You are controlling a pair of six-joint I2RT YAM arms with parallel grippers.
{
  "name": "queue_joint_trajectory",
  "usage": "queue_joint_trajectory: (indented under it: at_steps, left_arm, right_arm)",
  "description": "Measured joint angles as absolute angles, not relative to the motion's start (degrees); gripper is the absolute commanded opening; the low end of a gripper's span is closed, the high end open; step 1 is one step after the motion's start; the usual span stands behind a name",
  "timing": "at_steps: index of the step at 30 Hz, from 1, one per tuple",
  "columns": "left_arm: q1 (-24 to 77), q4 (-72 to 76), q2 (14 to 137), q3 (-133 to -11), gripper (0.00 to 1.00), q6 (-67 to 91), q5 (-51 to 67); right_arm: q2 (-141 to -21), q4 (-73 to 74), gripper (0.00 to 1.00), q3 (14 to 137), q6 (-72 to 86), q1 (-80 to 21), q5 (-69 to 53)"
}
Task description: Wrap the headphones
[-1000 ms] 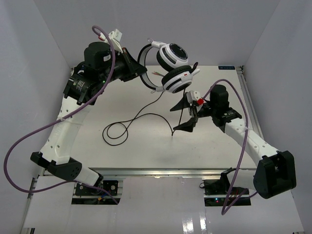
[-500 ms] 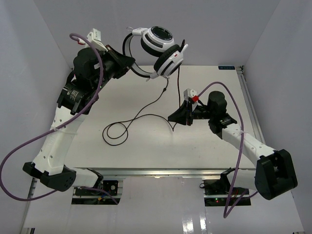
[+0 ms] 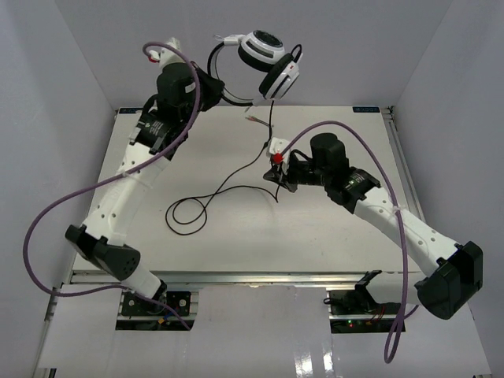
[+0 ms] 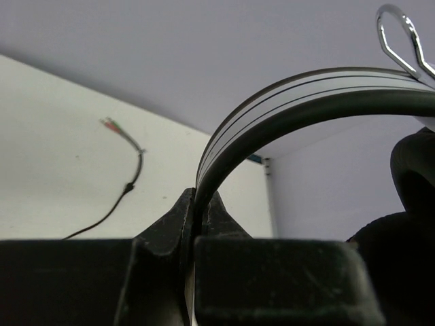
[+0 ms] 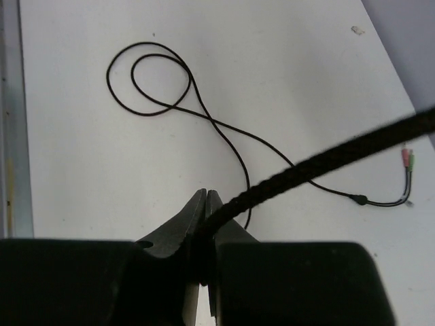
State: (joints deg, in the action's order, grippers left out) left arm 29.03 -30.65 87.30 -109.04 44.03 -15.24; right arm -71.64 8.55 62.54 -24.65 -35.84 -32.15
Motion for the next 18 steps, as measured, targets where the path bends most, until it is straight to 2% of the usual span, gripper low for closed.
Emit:
queue_joint_trajectory:
  at_steps: [5,9,18]
  left_arm:
    - [29.0,-32.9,96.7,-108.6,0.0,38.9,-17.4]
    - [29.0,-35.3,101.2,-103.7,0.0,34.6,-17.4]
    - [32.3,-36.6,102.1,-85.9,0.0,24.2,-11.8]
  right_arm:
    - [-71.7,19.2,0.08,66.3,-36.2,-43.6,-12.8]
    - [-71.9,26.3,0.08,67.1,-44.2,-46.9,0.9]
    - [-74.8,28.0,0.08,71.9,-55.6,-47.3,19.4]
